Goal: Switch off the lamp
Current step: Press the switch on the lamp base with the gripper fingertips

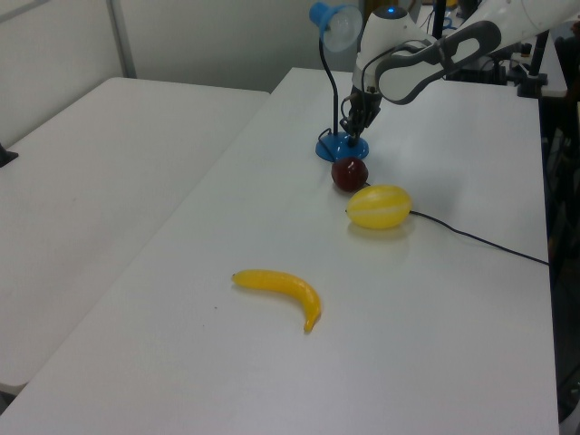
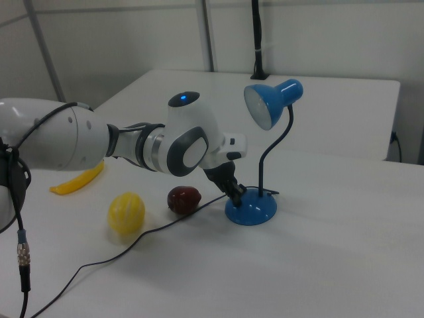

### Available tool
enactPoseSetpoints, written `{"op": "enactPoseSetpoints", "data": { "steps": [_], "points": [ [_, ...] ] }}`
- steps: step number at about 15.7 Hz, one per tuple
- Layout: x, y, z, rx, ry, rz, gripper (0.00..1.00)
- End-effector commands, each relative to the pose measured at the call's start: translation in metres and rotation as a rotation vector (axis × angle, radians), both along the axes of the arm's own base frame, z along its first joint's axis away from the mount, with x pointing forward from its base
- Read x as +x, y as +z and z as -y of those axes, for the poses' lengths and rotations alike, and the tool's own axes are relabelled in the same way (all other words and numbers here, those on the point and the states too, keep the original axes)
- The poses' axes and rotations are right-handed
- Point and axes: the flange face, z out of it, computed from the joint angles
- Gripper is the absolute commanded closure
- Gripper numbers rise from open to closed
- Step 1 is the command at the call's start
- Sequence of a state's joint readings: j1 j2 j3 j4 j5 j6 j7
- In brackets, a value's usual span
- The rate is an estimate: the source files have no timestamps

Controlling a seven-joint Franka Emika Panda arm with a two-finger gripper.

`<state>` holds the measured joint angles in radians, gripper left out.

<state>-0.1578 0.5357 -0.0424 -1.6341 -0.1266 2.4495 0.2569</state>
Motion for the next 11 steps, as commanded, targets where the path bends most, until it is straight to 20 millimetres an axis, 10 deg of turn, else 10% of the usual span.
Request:
{"op": "enactPoseSetpoints", "data": {
  "steps": [1, 11],
  "points": [
    [-0.011, -0.031, -0.014, -0.007, 0.006, -0.052, 1.00],
    [-0.018, -0.042, -0.018, -0.012, 0.014, -0.093, 1.00]
  ]
}}
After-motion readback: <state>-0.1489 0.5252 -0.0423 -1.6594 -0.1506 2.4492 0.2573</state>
